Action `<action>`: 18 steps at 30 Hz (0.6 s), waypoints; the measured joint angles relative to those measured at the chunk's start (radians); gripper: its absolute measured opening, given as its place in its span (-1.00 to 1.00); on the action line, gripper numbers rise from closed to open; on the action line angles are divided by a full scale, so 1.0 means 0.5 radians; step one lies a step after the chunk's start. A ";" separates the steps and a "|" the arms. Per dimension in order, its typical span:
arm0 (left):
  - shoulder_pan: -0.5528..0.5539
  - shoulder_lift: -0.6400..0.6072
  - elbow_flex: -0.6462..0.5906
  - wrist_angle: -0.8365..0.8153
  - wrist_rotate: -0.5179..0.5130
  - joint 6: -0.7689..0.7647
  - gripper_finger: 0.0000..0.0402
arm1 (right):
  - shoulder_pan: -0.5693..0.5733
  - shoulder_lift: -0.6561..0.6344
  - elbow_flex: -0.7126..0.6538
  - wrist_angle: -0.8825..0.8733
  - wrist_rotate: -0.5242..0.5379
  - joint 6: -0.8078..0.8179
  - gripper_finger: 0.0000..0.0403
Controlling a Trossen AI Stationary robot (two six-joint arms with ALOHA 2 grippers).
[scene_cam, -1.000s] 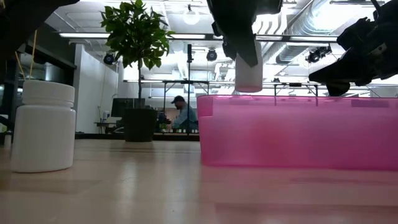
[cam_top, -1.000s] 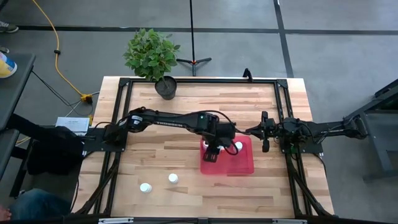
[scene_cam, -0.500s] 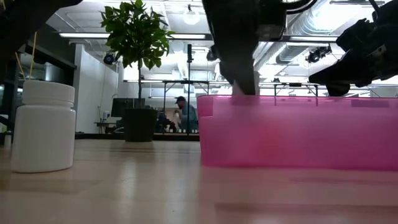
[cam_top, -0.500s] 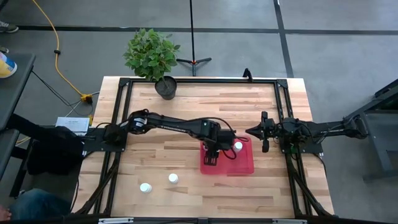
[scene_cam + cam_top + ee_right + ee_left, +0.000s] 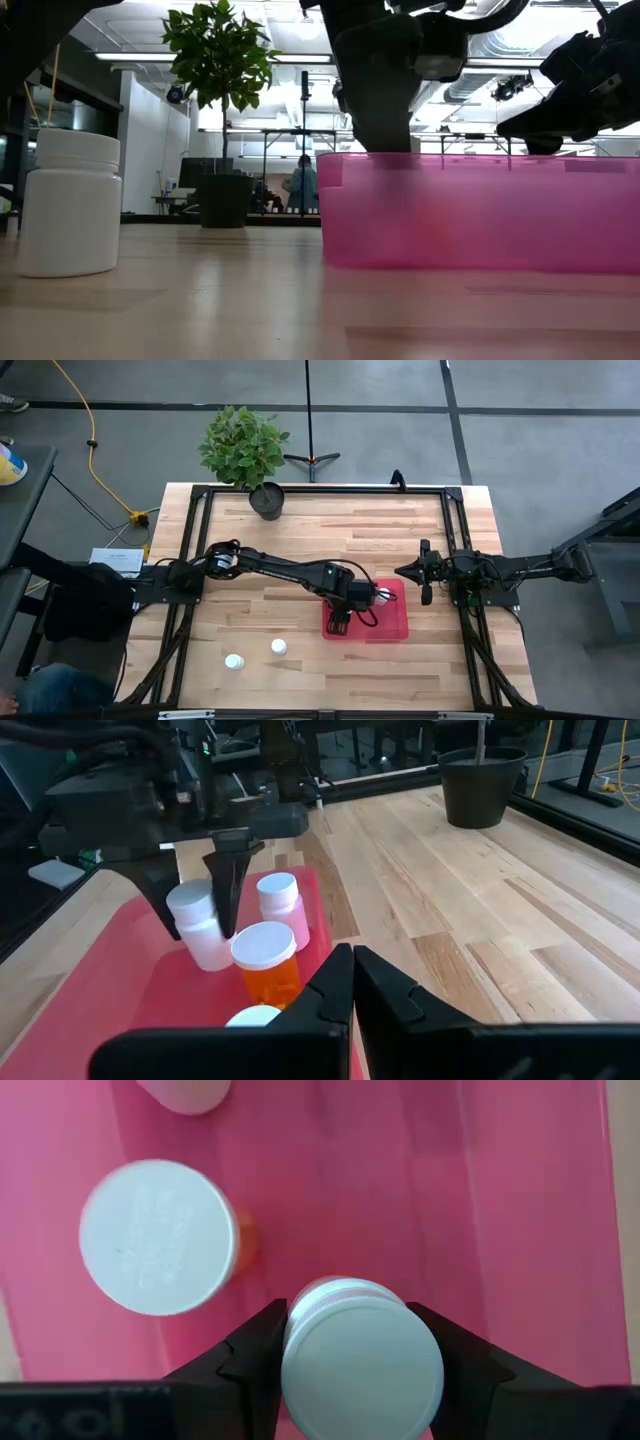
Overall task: Pick and place pill bottles into a basket
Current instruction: Put the white pill bottle into the pink bin
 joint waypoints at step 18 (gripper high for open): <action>0.002 0.000 -0.050 0.116 -0.068 -0.045 0.07 | 0.000 0.000 0.000 0.000 0.000 0.000 -0.99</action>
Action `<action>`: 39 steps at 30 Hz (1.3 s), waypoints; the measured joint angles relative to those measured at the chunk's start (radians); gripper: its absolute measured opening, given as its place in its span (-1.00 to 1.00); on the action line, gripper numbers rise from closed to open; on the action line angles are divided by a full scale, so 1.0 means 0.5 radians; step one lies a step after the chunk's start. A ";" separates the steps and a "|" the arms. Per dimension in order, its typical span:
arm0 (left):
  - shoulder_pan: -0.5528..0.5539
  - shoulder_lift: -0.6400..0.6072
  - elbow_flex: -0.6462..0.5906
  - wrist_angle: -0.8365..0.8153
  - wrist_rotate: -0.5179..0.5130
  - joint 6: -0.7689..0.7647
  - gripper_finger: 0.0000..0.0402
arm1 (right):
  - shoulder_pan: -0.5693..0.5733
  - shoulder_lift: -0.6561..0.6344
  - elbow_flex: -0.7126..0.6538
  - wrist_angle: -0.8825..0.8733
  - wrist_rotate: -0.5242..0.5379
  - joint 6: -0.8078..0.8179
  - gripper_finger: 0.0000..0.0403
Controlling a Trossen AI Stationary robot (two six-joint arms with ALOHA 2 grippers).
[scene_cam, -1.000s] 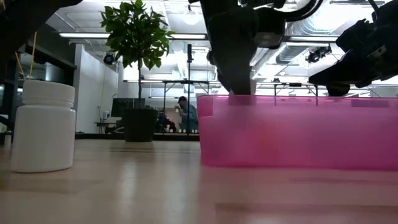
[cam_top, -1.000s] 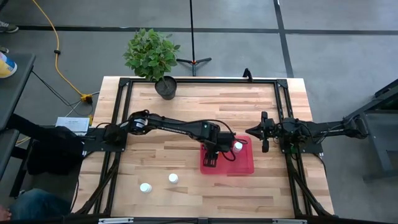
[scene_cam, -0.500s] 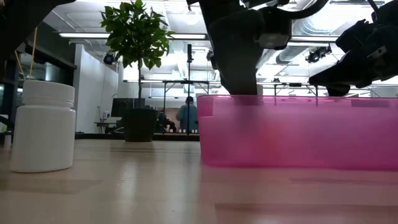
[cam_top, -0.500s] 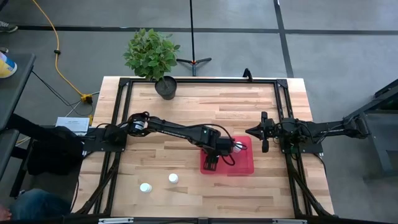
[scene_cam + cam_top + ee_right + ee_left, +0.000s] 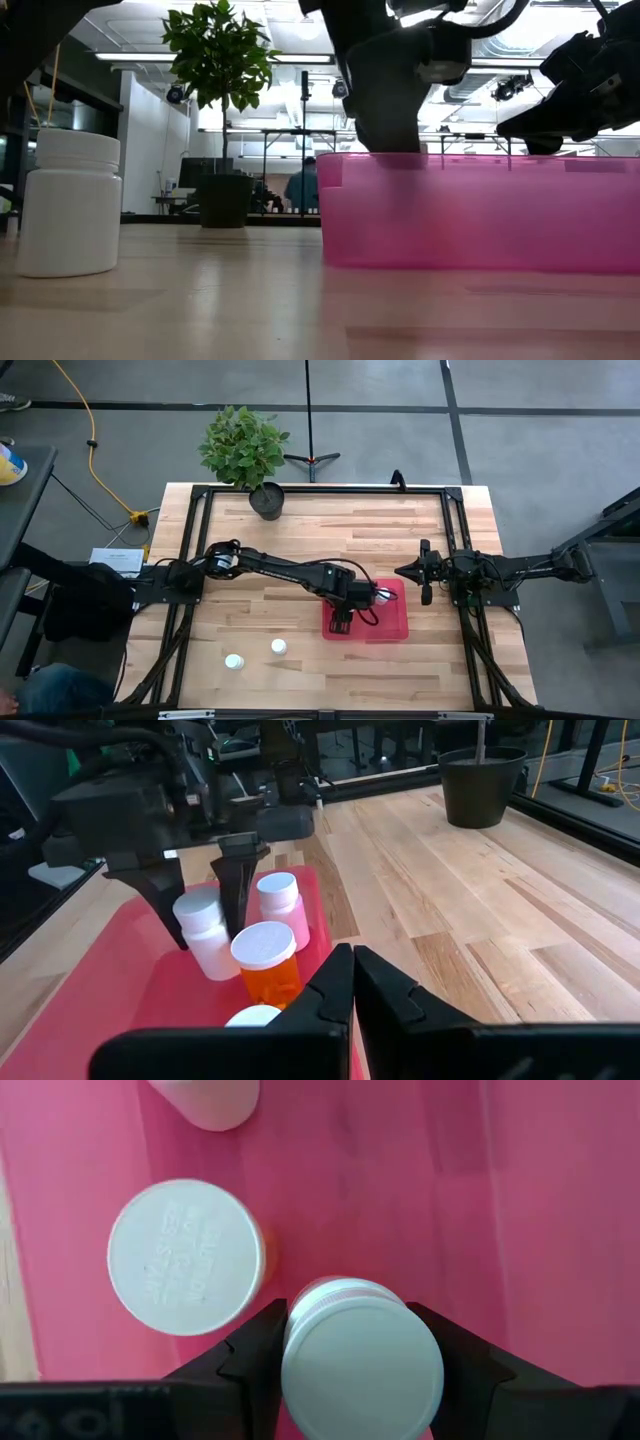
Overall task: Pick and place pill bottles into a basket
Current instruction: Put the white pill bottle into the pink bin
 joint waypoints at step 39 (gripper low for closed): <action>-0.038 -0.004 0.000 0.000 -0.149 -0.240 0.07 | 0.000 0.000 0.000 0.000 -0.001 0.000 -0.99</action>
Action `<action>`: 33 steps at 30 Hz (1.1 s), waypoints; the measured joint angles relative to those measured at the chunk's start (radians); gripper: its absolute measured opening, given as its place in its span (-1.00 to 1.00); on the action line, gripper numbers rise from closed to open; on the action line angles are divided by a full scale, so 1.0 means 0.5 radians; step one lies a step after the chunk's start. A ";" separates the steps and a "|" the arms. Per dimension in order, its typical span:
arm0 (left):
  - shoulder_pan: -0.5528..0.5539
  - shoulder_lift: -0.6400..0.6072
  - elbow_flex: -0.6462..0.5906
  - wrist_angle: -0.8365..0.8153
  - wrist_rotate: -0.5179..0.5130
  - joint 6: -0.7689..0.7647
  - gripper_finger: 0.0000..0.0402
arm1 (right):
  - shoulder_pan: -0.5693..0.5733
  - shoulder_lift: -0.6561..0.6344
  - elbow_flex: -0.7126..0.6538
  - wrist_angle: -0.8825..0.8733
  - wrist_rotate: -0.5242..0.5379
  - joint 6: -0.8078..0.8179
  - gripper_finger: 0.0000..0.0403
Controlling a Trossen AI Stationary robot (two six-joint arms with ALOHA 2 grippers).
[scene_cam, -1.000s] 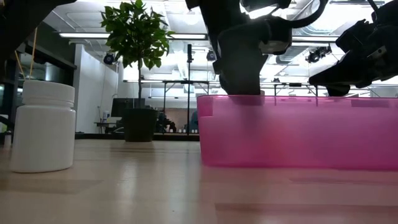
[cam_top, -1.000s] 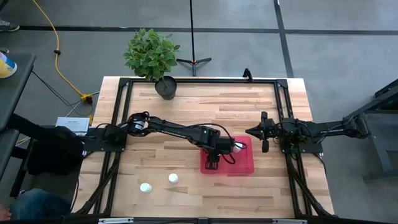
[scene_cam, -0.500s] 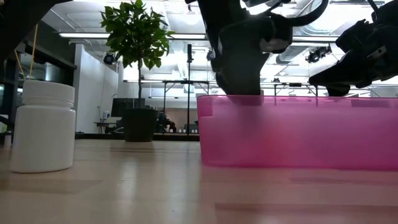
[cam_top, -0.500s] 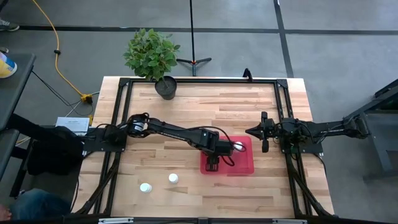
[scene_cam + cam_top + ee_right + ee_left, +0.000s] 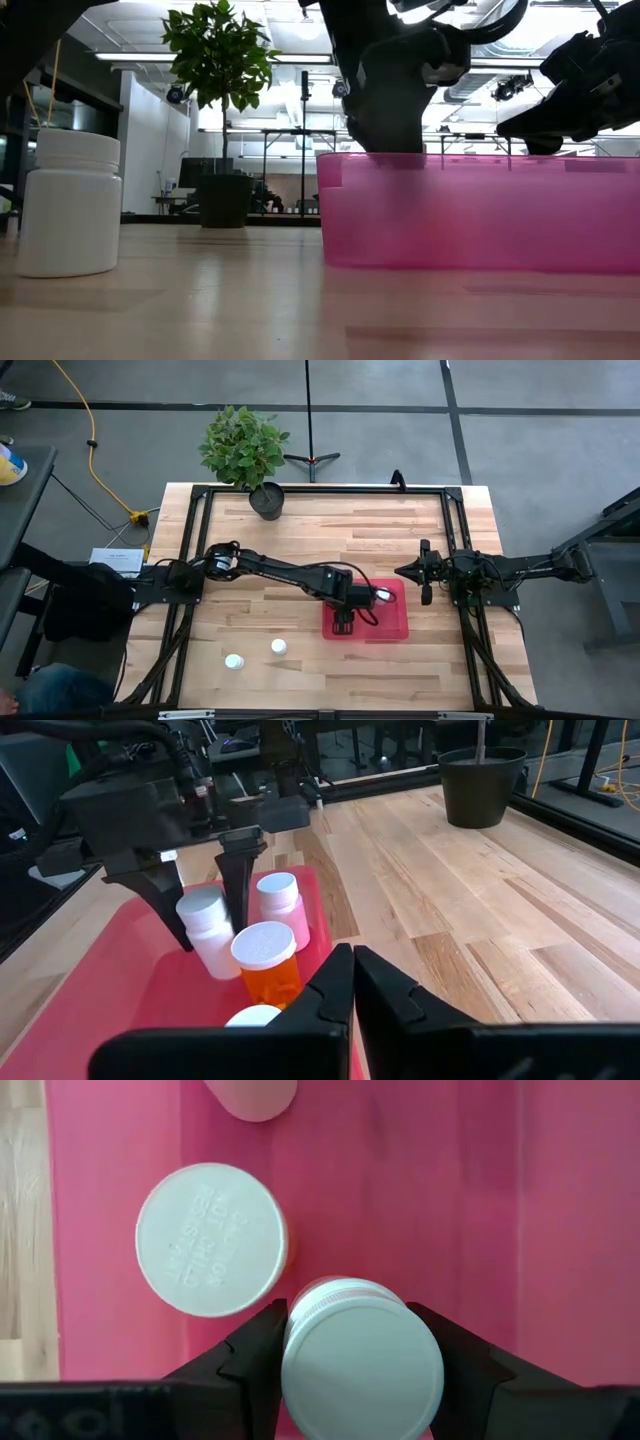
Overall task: Pick and place pill bottles into a basket
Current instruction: Put the white pill bottle into the pink bin
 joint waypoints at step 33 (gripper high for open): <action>0.000 -0.004 -0.164 0.109 0.042 0.062 0.09 | 0.000 -0.001 0.000 0.000 -0.008 0.000 -0.99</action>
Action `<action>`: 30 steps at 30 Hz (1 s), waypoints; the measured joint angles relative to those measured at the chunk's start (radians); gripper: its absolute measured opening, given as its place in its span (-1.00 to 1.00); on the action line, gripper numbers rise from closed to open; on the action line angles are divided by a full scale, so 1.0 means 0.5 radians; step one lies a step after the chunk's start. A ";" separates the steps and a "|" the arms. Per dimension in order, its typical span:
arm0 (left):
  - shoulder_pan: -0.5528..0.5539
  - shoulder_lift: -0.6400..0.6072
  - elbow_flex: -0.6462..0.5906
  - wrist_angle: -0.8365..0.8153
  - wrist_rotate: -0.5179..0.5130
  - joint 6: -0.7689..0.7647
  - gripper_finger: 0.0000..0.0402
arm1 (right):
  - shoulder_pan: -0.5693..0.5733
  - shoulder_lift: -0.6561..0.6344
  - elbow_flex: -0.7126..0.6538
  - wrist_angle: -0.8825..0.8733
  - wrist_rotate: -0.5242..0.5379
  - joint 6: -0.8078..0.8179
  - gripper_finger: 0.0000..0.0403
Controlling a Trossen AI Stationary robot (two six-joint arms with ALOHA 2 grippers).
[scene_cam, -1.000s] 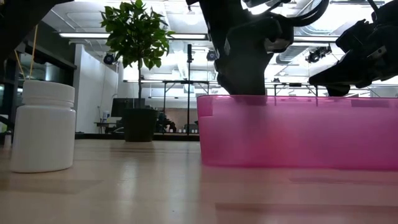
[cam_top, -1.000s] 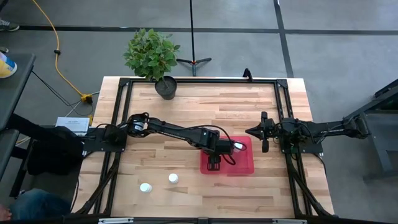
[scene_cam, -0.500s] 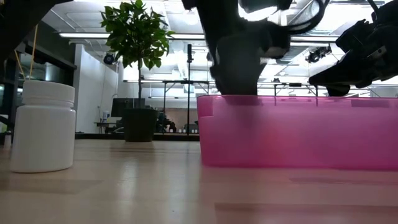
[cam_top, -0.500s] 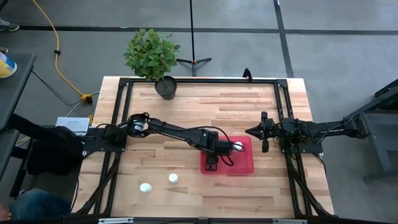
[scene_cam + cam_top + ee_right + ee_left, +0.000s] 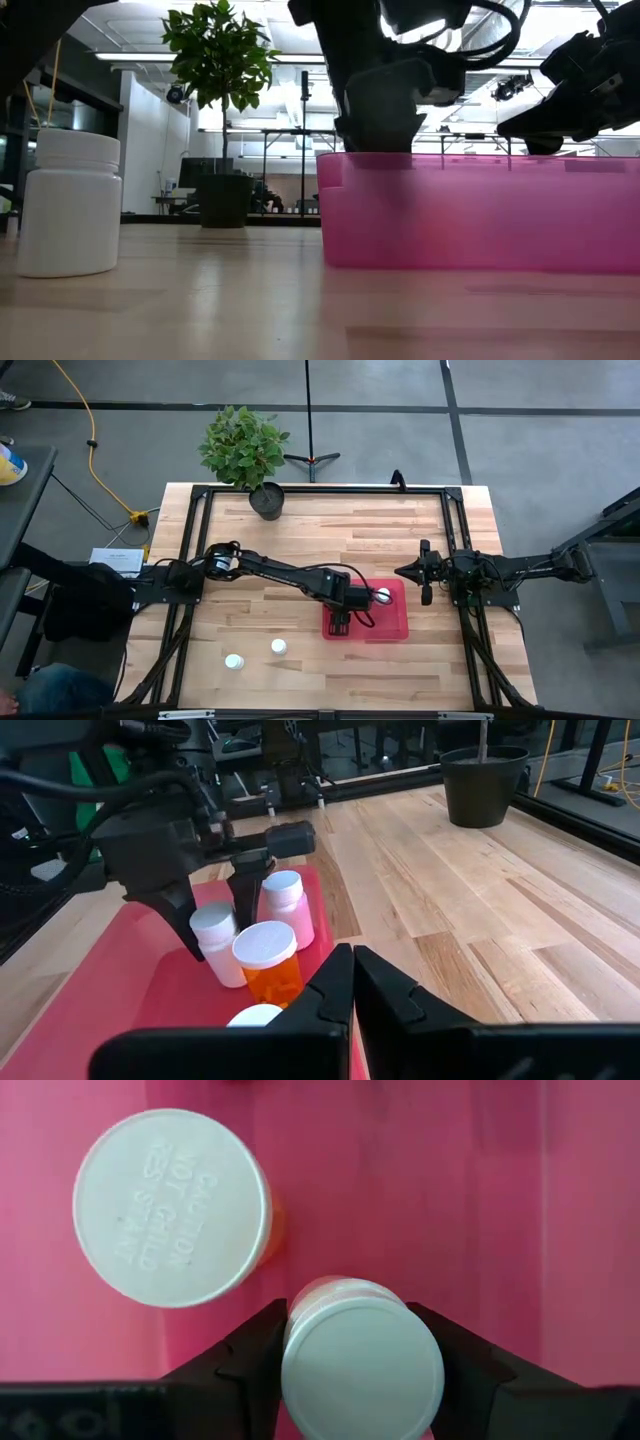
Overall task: Pick and place pill bottles into a basket
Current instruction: Put the white pill bottle into the pink bin
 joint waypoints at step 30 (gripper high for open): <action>0.002 -0.032 -0.052 -0.252 0.069 -0.055 0.54 | -0.001 0.000 0.000 0.000 0.001 0.005 -1.00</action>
